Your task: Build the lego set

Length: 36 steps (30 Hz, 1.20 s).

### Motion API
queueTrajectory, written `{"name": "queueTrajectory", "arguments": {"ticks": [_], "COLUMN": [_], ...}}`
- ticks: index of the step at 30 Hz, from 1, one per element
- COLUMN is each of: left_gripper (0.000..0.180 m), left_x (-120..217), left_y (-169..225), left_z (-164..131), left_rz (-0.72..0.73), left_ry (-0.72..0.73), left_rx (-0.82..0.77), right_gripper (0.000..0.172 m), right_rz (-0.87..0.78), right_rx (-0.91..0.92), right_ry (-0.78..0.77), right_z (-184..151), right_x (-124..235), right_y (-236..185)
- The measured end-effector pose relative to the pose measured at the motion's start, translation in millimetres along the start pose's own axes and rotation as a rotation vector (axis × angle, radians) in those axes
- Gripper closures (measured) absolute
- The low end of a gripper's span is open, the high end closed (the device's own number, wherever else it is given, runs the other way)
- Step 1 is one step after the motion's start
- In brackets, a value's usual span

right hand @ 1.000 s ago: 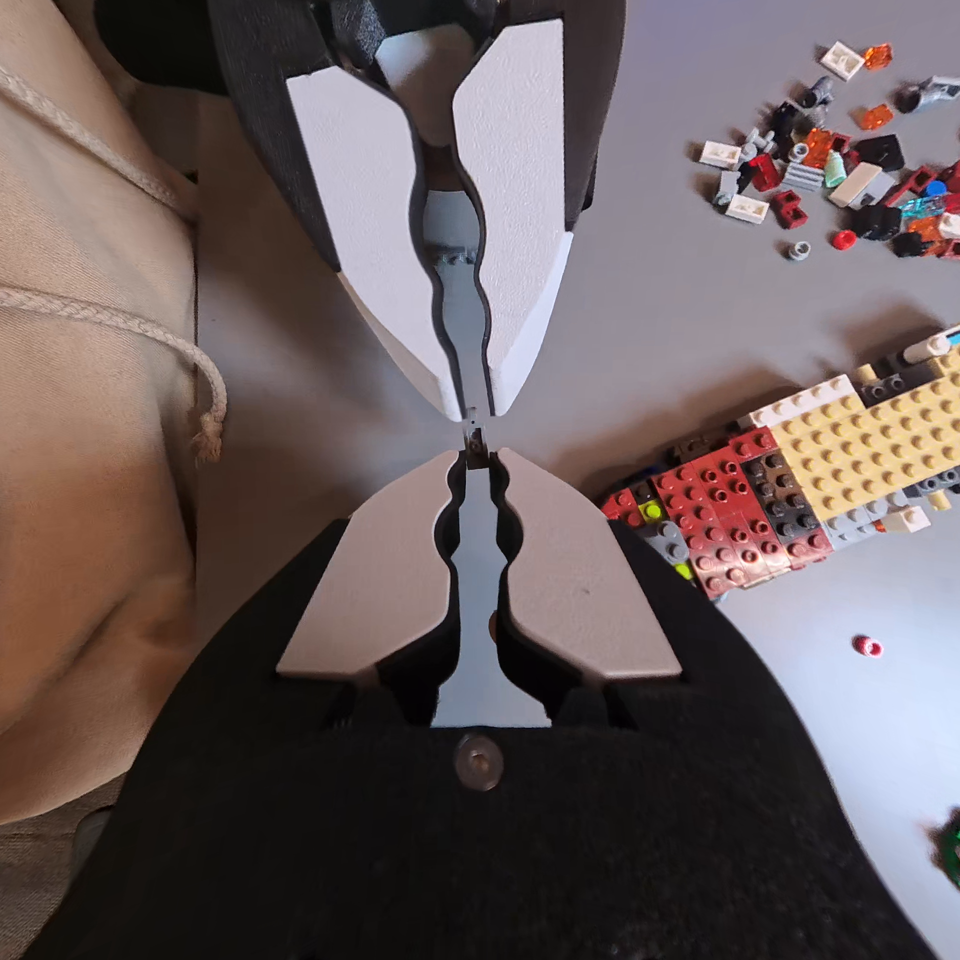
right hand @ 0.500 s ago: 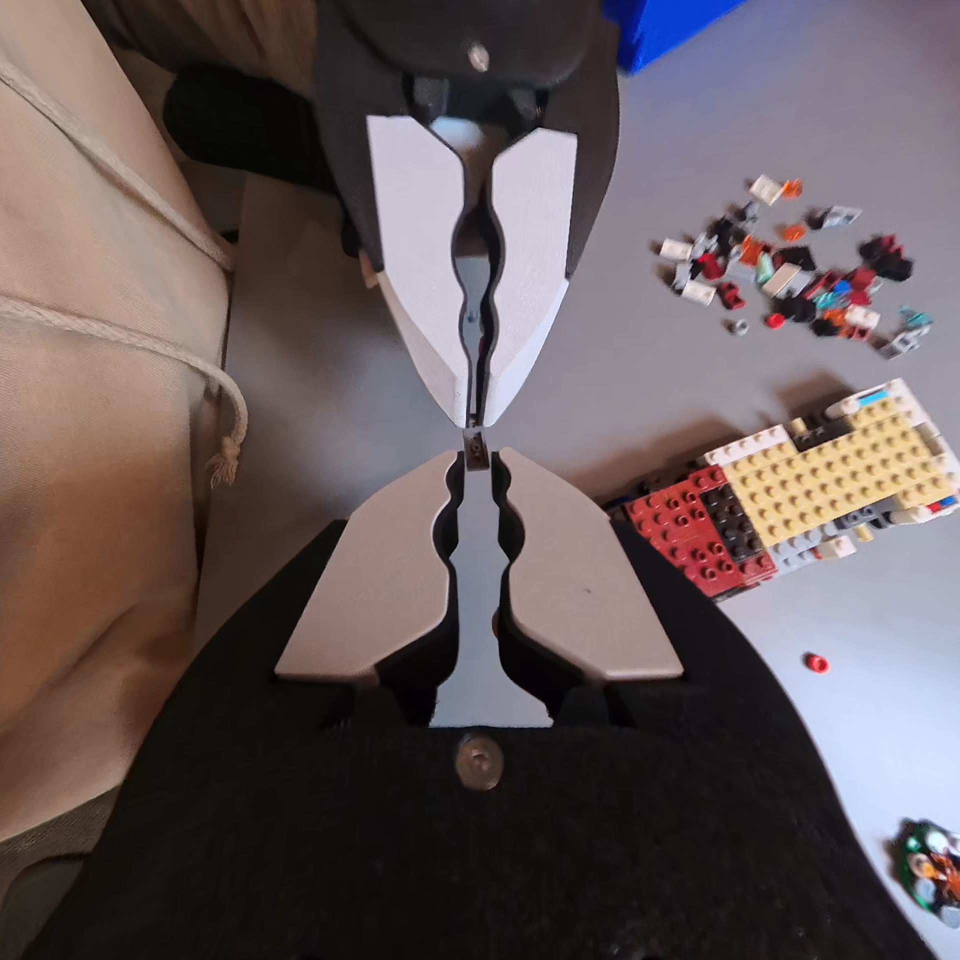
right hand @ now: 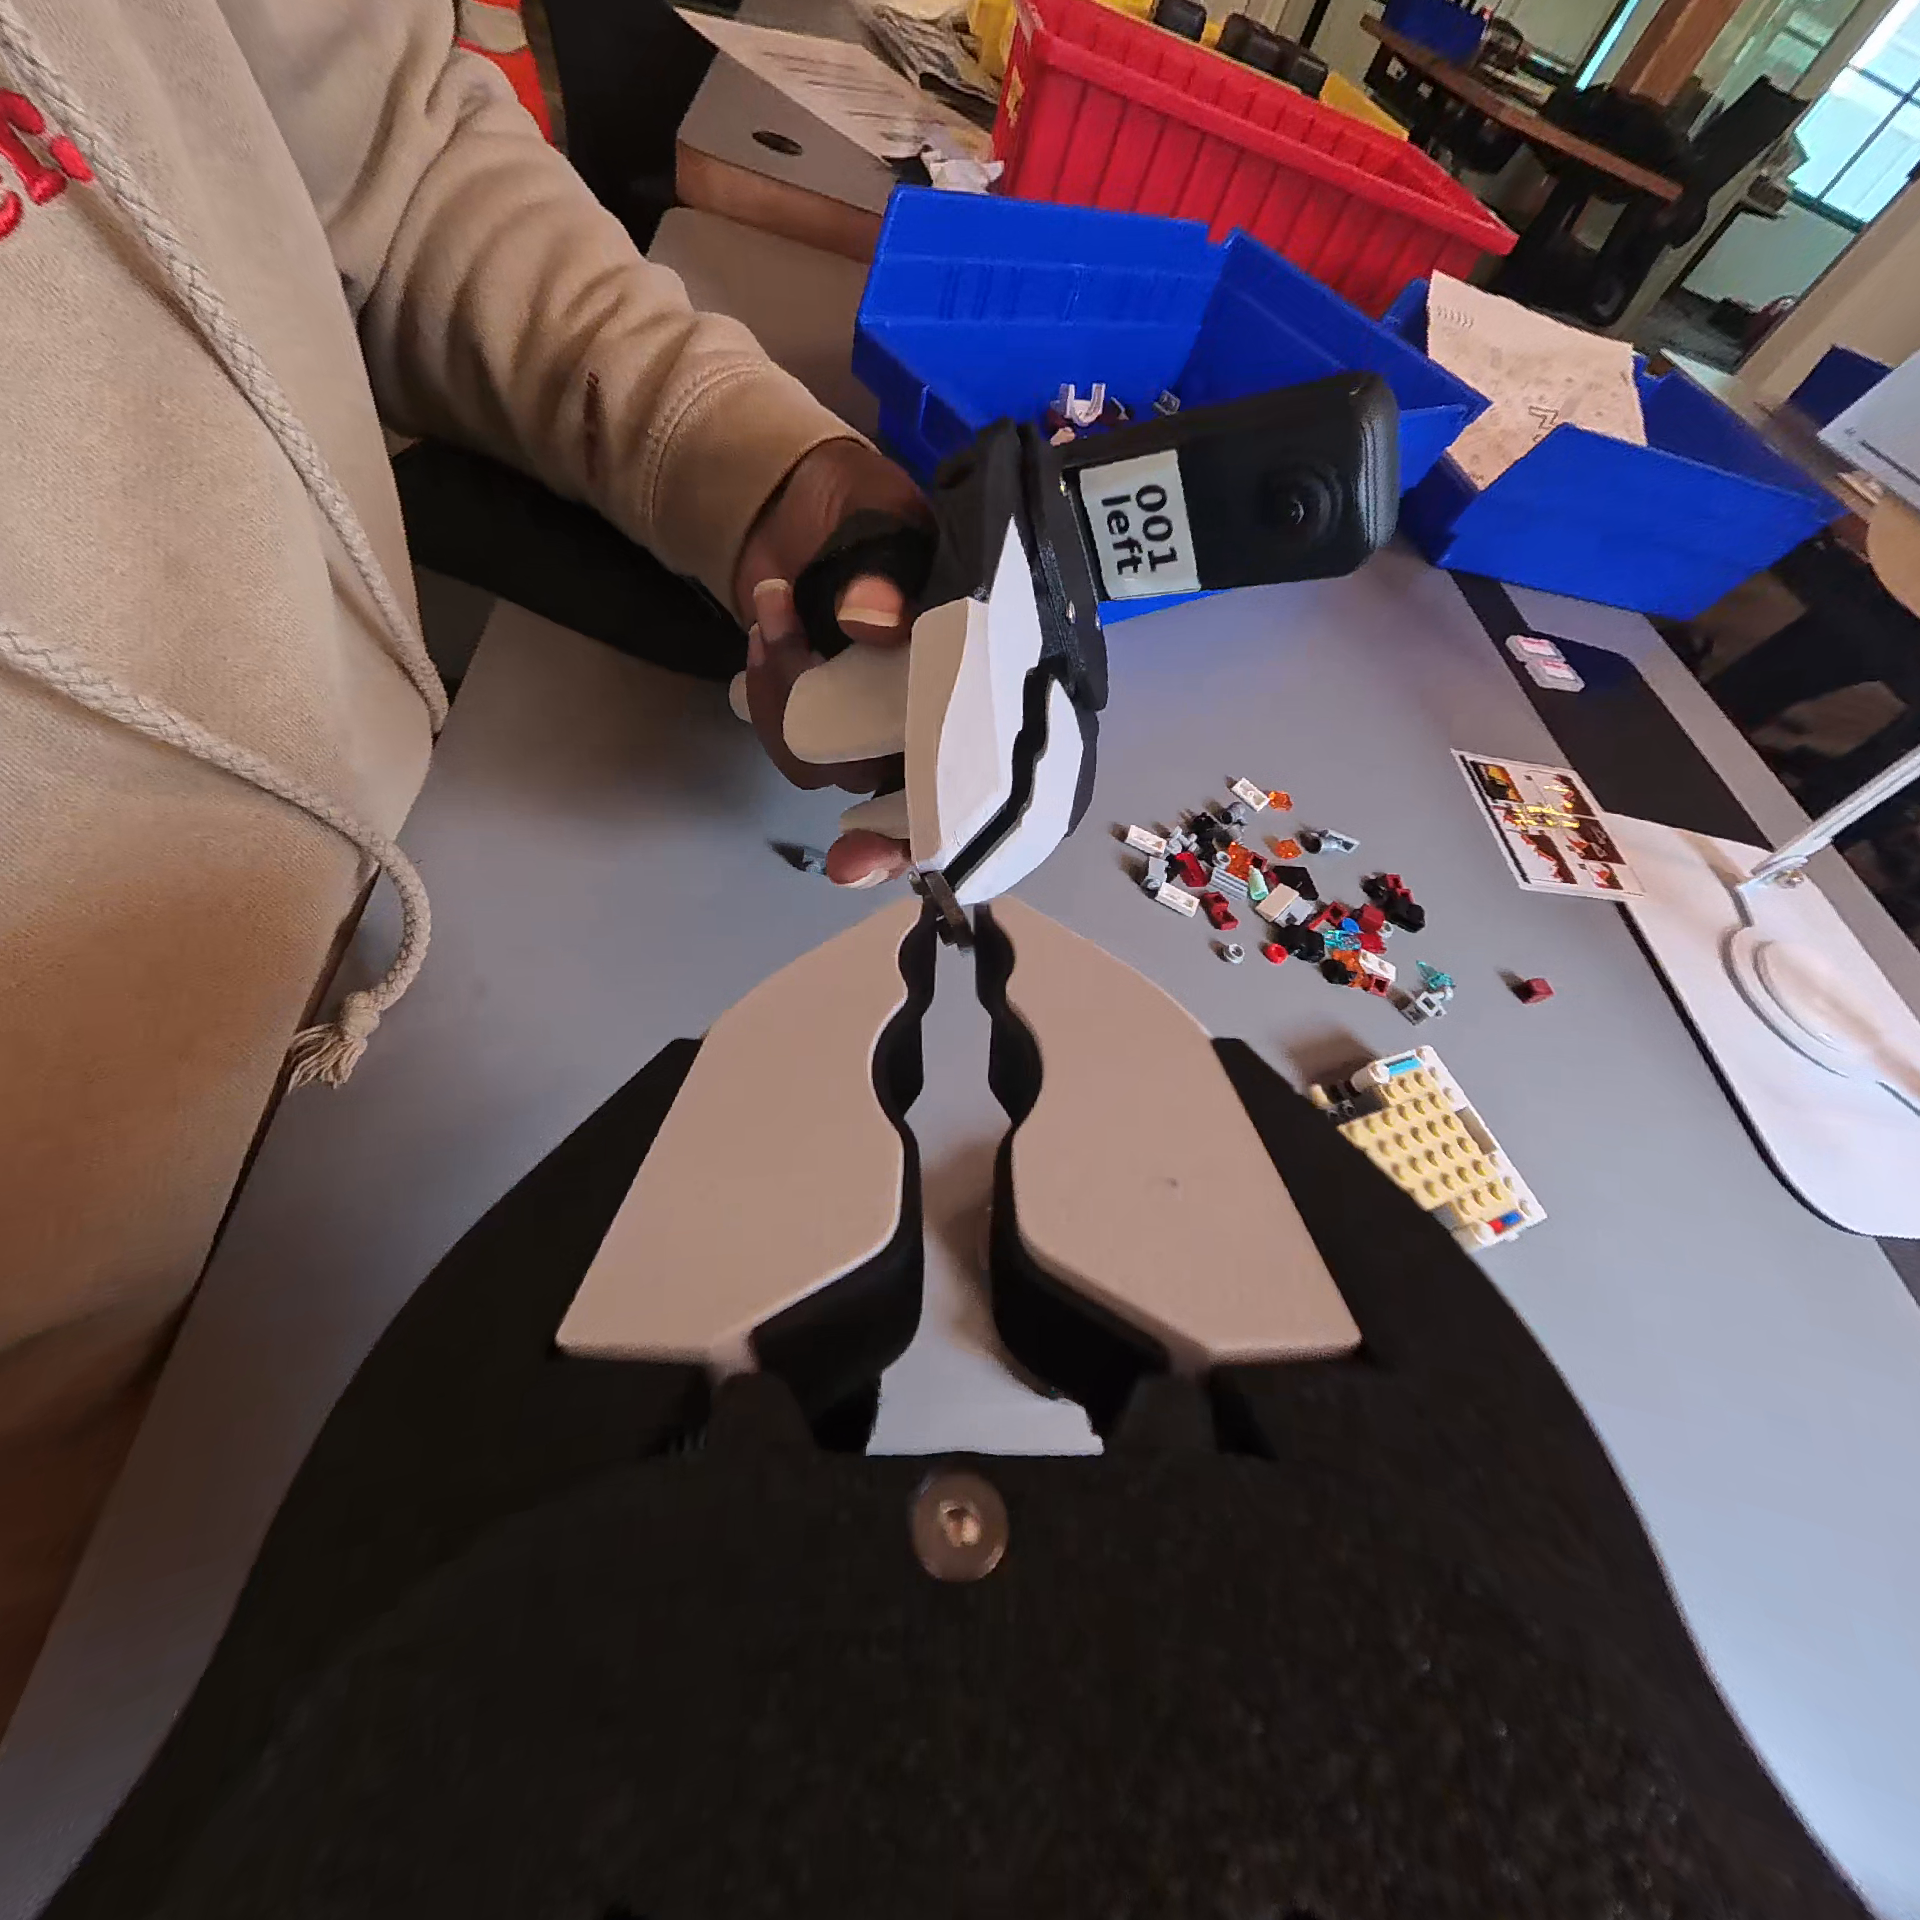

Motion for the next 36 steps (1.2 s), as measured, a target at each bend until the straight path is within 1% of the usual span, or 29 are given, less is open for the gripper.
{"name": "queueTrajectory", "arguments": {"ticks": [2, 4, 7, 11, 13, 15, 18, 23, 26, 28, 30, 34, 36], "left_gripper": [0.178, 0.177, 0.170, 0.167, 0.167, 0.169, 0.174, 0.174, 0.174, 0.175, 0.175, 0.175, 0.175], "left_x": [-0.4, -1.9, -2.6, -5.6, -7.0, -7.2, -7.0, -6.5, -5.3, -3.1, 0.2, 4.7, 5.0], "left_y": [0.2, -0.9, -5.7, -12.3, -15.0, -17.3, -15.2, -17.4, -17.8, -17.1, -16.8, -18.2, -18.3], "left_z": [-0.5, -1.9, -4.3, -10.4, -11.9, -11.5, -11.2, -12.6, -9.0, -2.1, 5.9, 15.4, 17.9], "left_rz": [0.000, 0.047, 0.194, 0.379, 0.449, 0.493, 0.482, 0.476, 0.456, 0.423, 0.388, 0.331, 0.291], "left_ry": [-0.005, -0.009, -0.017, -0.043, -0.048, -0.045, -0.038, -0.055, -0.029, 0.023, 0.077, 0.140, 0.155], "left_rx": [0.000, -0.075, -0.310, -0.602, -0.711, -0.768, -0.763, -0.728, -0.657, -0.564, -0.466, -0.323, -0.243], "right_gripper": [0.165, 0.166, 0.166, 0.166, 0.166, 0.166, 0.166, 0.166, 0.166, 0.163, 0.157, 0.153, 0.152], "right_rz": [0.042, 0.103, 0.215, 0.344, 0.375, 0.408, 0.425, 0.437, 0.411, 0.348, 0.241, -0.011, -0.097], "right_rx": [-0.041, -0.118, -0.290, -0.501, -0.570, -0.608, -0.617, -0.627, -0.622, -0.587, -0.517, -0.284, -0.137], "right_ry": [-0.005, -0.018, -0.052, -0.080, -0.067, -0.062, -0.081, -0.084, -0.048, 0.007, 0.045, 0.047, -0.001], "right_z": [-0.8, -4.4, -14.2, -22.6, -22.1, -21.6, -24.3, -25.5, -23.2, -19.0, -15.8, -9.2, -6.8], "right_x": [0.1, 0.5, 3.5, 5.0, 3.0, 0.7, -3.3, -6.6, -5.4, -2.6, 2.0, 10.2, 9.8], "right_y": [-1.0, -1.2, 1.0, 4.7, 7.5, 8.0, 8.4, 9.4, 14.0, 21.6, 30.9, 37.6, 32.9]}}
Point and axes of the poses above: each gripper's, where its closed fingertips meet, x back along the fingers, z out of its top, y = z × x across the jaws, the point moved 2 cm from there along x, back along the fingers, and after that the axes turned 14 degrees about z, right-handed, at the moved point
